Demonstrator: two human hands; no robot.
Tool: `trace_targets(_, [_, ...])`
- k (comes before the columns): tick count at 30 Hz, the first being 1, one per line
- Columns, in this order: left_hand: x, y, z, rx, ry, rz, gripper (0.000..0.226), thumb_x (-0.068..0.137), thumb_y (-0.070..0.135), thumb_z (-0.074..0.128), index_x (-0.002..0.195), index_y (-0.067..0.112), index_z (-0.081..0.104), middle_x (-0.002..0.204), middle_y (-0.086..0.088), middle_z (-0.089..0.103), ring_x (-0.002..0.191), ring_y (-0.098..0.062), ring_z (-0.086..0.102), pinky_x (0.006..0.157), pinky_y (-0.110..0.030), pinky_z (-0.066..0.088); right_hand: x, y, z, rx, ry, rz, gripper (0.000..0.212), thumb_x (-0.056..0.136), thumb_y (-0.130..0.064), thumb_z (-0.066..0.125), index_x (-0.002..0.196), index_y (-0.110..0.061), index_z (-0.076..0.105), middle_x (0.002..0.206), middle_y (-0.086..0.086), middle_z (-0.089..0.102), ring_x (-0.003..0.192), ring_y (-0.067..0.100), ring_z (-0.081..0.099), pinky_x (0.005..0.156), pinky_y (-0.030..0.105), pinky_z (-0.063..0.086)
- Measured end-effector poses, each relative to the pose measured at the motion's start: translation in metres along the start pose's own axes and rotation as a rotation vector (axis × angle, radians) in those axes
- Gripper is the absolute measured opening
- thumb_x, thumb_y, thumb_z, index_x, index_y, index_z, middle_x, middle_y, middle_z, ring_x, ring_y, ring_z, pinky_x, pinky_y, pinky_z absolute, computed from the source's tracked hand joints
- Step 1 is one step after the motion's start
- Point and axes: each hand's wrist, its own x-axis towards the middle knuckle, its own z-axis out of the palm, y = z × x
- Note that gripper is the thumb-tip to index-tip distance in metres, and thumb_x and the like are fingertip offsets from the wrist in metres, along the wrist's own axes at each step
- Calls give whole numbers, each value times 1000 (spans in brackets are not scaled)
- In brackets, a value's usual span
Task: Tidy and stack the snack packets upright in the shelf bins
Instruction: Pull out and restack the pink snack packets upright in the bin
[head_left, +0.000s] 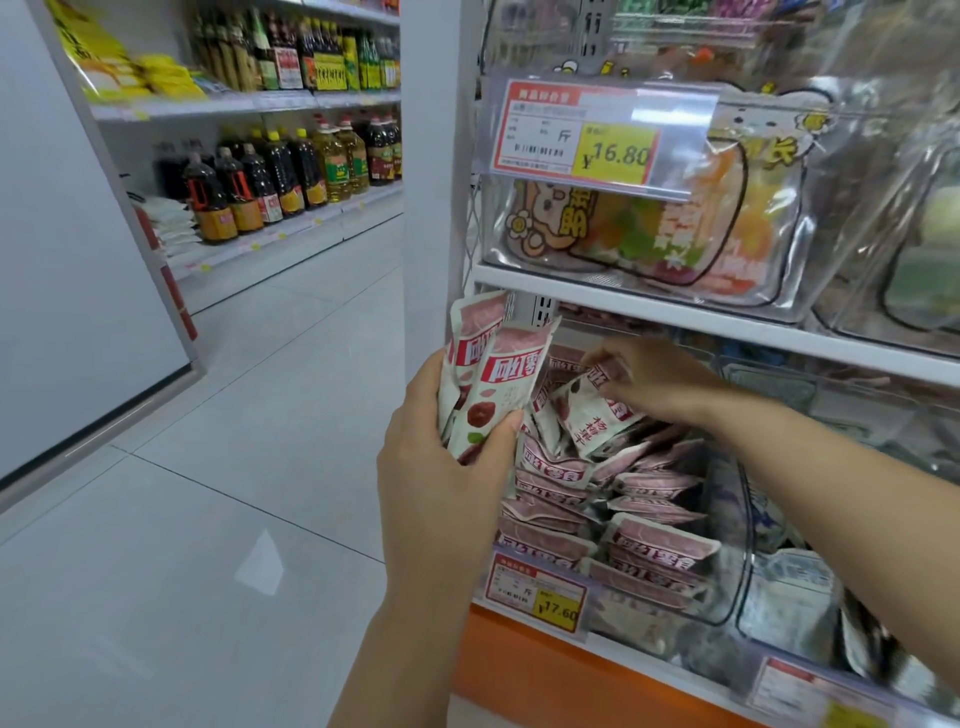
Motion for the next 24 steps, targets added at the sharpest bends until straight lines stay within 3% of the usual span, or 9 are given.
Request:
trace_targets(5, [0,1,1,-18,-4,-6,59,77,27,75,118,52,41,106,18,61,96,-2,62,75,-18,51,-6,-9,-3,-194,-112,-76,26,87,-9,57,105,-28,54,81,-10,53,70,6,49,57,22,36])
trace_targets(9, [-1,1,1,-31,0,-10,58,76,28,75,124,44,46,106,18,62,97,-2,62,77,-21,53,-15,-19,1,-316,-129,-176,29,89,-7,48,103,-32,53,76,-18,48,66,3,45,58,23,36])
trace_targets(12, [-1,3,2,-42,-1,-16,59,76,29,75,126,42,46,107,18,62,98,-3,62,78,-26,56,-7,-25,17,-305,-130,-209,49,88,-3,47,122,-39,45,81,-12,55,69,9,53,61,31,44])
trace_targets(14, [-1,3,3,-50,-2,-19,59,76,29,75,124,44,46,107,18,62,98,-3,62,77,-26,56,-2,-24,35,-208,-147,-172,56,88,-5,50,136,-31,34,82,-3,58,69,15,55,60,34,45])
trace_targets(16, [0,3,2,-60,-3,-21,58,77,27,75,124,44,46,107,18,62,97,-4,63,77,-27,56,2,-21,50,-170,-164,-156,35,91,-14,53,124,-17,44,88,5,62,72,19,53,60,31,38])
trace_targets(18, [0,2,1,-59,-8,-20,58,77,26,75,126,42,47,107,18,62,97,-4,63,76,-24,55,3,-21,53,-136,-193,-146,10,95,-21,49,92,-12,54,83,6,60,72,19,50,62,30,35])
trace_targets(20, [1,1,0,-42,-15,-11,58,76,27,75,123,46,46,104,20,62,97,-1,62,74,-18,53,-1,-23,48,-58,-262,-141,32,99,-27,42,70,-13,43,66,1,46,62,15,41,61,32,32])
trace_targets(22, [1,1,-2,-26,-20,-6,58,76,27,76,116,53,41,102,22,61,95,1,62,72,-18,52,-8,-23,44,-2,-344,-148,36,101,-29,35,69,-12,43,65,-1,39,61,13,37,64,33,33])
trace_targets(24, [2,1,-2,-18,-18,-1,59,76,28,76,114,55,40,101,22,62,95,0,62,74,-21,53,-16,-24,43,-45,-419,-173,37,101,-28,34,92,-1,57,76,5,54,72,17,50,78,34,41])
